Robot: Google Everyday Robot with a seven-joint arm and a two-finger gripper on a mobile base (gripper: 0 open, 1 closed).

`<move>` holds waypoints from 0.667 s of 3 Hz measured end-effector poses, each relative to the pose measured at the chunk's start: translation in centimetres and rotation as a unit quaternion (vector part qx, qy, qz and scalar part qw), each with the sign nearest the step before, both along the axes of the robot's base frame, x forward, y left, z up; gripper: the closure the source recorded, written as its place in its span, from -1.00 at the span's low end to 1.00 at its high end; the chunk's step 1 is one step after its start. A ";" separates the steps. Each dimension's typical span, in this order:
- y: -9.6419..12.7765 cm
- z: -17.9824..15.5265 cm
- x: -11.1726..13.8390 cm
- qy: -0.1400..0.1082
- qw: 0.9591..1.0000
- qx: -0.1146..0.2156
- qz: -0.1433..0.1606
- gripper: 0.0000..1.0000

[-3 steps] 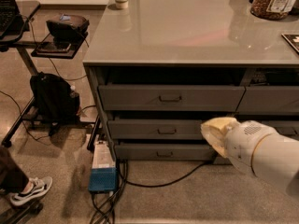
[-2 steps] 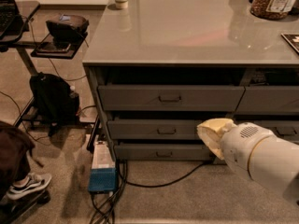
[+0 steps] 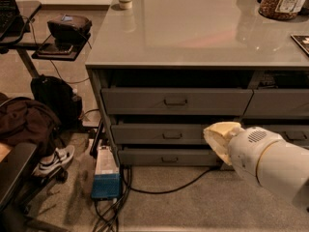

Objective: Close top drawer

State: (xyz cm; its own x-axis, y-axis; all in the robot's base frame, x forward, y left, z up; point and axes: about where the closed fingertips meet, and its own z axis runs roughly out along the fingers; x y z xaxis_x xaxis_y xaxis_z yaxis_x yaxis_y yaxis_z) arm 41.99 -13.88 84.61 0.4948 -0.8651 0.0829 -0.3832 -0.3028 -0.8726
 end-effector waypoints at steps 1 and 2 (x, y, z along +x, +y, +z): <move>0.0 0.0 0.0 0.000 1.000 0.000 0.000 -0.79; 0.0 0.0 0.0 0.000 1.000 0.000 0.000 -1.00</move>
Offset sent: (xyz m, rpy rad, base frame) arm 0.0000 0.0000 0.0000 0.0000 0.0000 0.0000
